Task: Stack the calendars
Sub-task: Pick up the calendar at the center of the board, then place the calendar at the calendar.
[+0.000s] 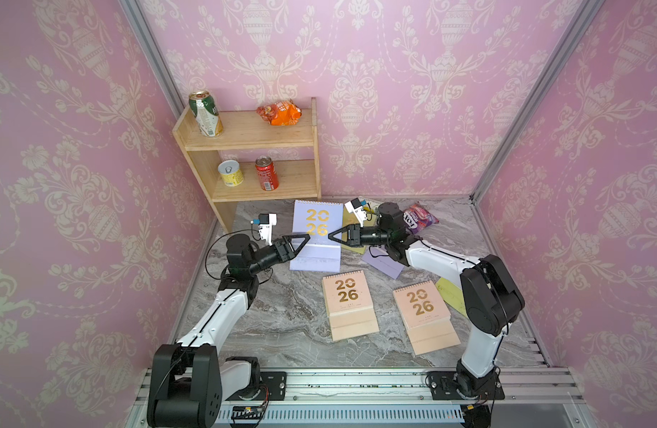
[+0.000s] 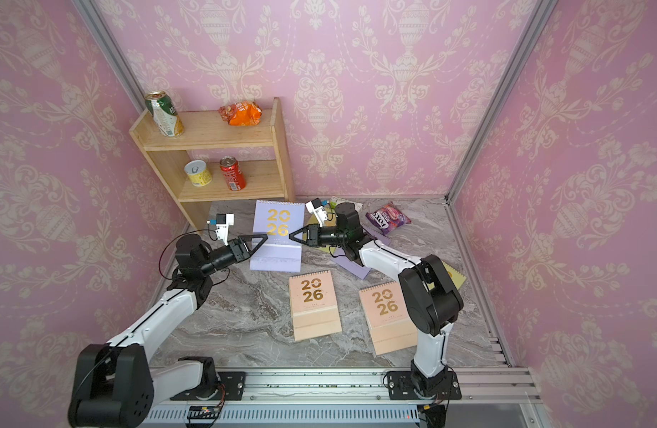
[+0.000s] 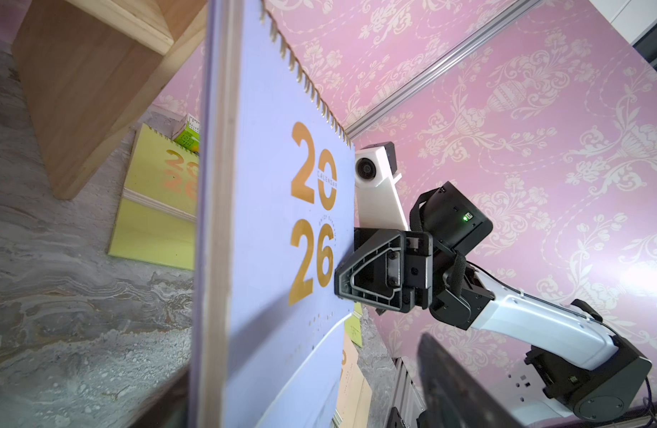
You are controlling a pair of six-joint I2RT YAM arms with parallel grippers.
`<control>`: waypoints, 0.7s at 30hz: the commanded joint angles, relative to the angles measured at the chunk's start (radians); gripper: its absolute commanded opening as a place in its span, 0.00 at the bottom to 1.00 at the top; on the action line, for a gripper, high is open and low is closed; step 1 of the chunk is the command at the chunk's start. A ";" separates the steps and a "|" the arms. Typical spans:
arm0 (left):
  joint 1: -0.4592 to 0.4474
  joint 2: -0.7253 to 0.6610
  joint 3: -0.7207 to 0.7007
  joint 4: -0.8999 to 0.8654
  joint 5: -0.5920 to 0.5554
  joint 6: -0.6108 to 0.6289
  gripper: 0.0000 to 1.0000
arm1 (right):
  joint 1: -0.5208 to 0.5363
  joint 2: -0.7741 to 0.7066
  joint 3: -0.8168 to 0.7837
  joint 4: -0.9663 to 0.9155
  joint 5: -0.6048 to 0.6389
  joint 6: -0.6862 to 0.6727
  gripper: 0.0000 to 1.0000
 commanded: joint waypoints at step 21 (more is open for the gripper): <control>-0.022 -0.143 0.019 -0.317 -0.218 0.258 0.99 | -0.119 -0.377 -0.249 -0.751 -0.043 -0.457 0.00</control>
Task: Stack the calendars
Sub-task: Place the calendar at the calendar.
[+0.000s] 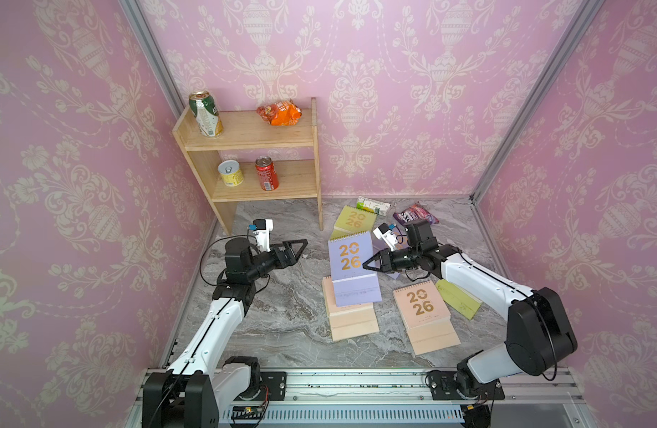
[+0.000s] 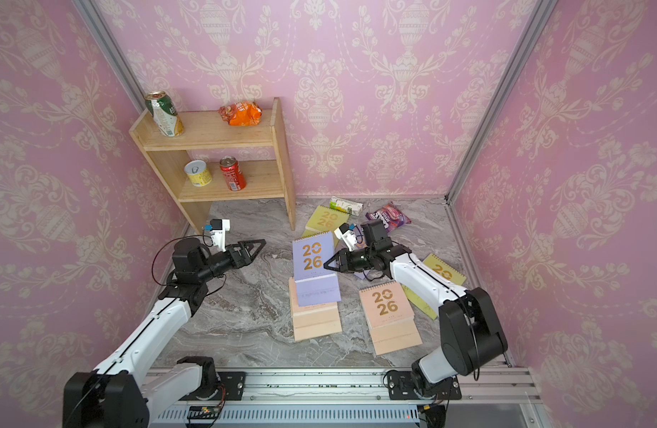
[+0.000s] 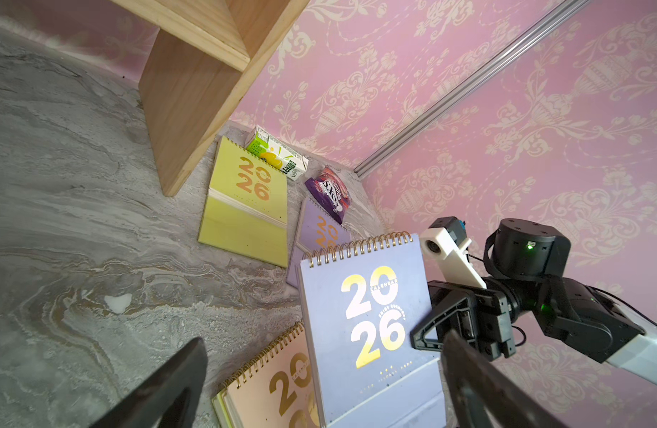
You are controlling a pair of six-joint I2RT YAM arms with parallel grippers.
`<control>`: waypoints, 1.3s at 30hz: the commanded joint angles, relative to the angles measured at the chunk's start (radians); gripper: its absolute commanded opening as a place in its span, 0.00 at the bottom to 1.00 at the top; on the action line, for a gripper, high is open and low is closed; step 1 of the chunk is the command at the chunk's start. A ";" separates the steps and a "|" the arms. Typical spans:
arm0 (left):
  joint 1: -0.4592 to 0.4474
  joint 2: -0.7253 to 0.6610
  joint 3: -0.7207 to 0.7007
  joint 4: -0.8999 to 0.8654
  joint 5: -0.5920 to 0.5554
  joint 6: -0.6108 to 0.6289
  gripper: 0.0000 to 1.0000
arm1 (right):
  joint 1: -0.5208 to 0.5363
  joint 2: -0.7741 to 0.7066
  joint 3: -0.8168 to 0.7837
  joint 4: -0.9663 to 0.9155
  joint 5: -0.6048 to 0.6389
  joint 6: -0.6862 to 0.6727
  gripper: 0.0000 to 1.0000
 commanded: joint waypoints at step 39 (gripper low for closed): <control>-0.040 -0.043 0.011 -0.062 -0.019 0.070 0.99 | 0.085 0.117 -0.164 0.164 -0.062 0.101 0.00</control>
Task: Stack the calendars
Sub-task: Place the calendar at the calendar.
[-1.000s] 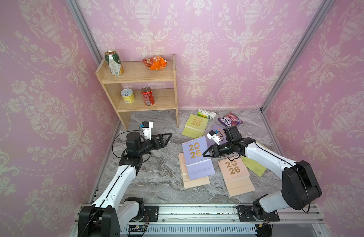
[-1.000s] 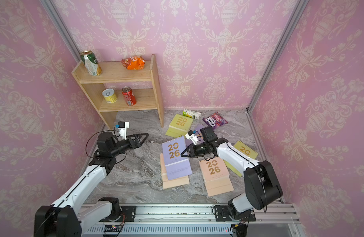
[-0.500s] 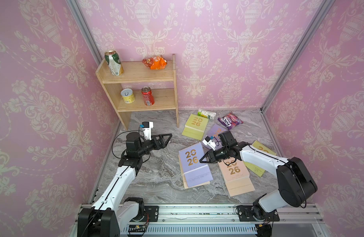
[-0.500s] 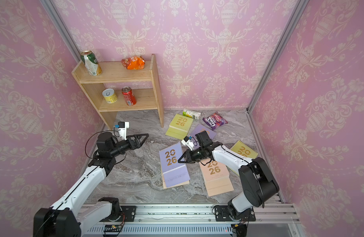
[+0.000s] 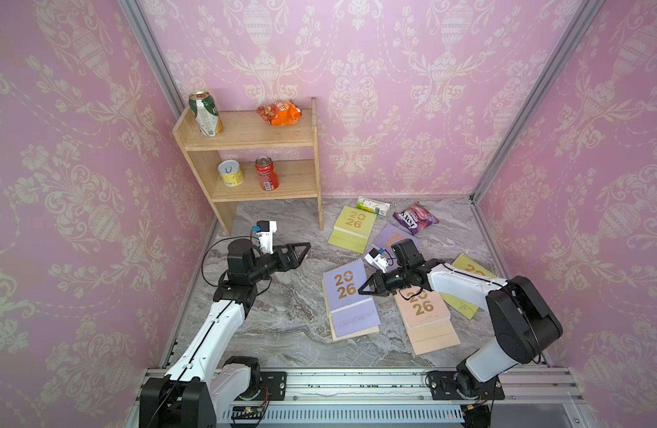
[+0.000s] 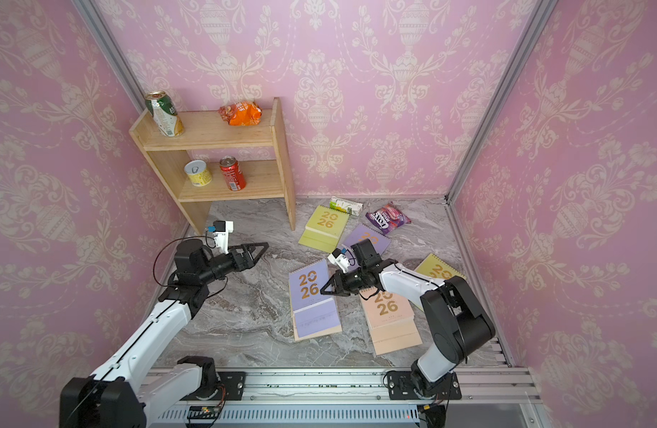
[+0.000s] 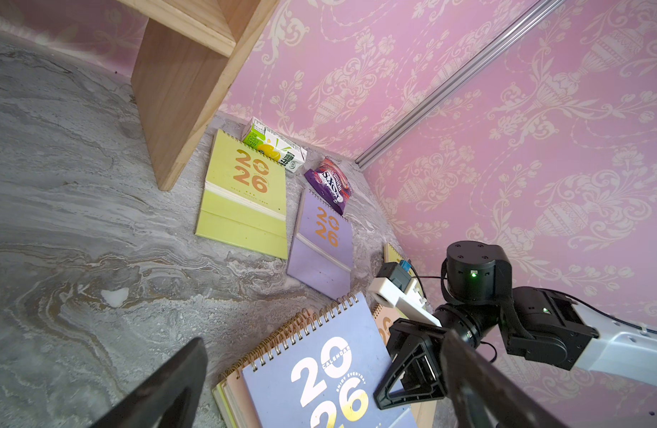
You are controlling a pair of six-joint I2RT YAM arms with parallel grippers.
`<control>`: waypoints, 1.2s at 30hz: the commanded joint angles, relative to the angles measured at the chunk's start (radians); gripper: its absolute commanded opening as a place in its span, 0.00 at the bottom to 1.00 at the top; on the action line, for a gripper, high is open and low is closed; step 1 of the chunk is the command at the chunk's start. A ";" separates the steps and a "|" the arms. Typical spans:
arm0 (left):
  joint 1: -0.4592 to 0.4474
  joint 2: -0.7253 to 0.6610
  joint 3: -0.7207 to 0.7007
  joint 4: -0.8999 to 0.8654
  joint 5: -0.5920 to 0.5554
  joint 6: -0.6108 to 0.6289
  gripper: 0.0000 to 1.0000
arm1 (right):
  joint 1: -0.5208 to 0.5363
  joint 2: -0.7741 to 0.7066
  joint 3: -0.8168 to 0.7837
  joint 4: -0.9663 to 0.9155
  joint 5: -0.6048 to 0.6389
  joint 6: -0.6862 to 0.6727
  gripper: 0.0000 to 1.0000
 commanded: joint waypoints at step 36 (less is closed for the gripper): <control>-0.009 -0.035 0.027 -0.041 -0.002 0.032 0.99 | 0.010 0.048 -0.038 0.014 0.120 0.045 0.17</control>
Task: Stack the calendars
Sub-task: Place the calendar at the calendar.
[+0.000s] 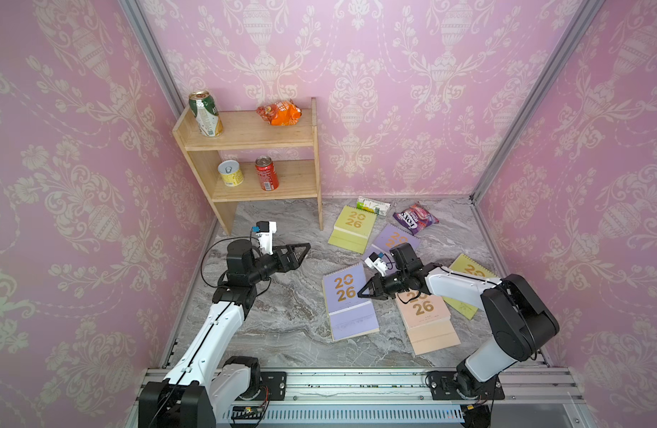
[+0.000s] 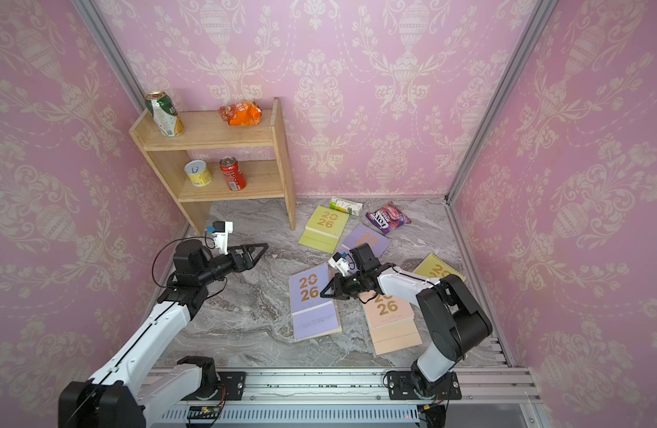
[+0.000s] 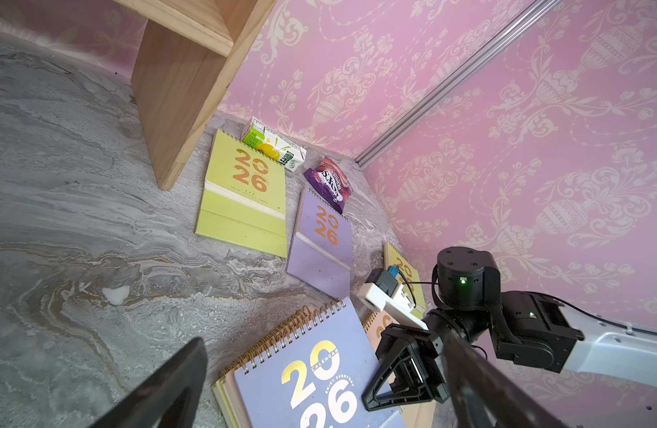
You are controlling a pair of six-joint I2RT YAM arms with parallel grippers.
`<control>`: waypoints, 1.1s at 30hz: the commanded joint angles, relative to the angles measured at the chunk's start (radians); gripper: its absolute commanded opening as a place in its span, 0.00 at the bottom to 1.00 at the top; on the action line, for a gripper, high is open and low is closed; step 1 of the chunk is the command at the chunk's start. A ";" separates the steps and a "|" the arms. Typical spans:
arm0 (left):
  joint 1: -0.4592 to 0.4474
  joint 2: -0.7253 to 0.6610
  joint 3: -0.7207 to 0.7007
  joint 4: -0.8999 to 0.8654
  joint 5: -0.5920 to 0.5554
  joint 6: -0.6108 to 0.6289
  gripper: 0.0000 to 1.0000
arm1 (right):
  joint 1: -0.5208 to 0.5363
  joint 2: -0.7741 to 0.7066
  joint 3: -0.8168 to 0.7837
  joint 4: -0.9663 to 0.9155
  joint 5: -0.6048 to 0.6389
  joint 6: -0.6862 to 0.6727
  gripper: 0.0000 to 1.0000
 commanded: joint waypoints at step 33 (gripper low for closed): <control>-0.009 -0.015 0.027 -0.037 0.000 0.031 0.99 | -0.003 0.062 0.151 -0.275 0.352 -0.111 0.46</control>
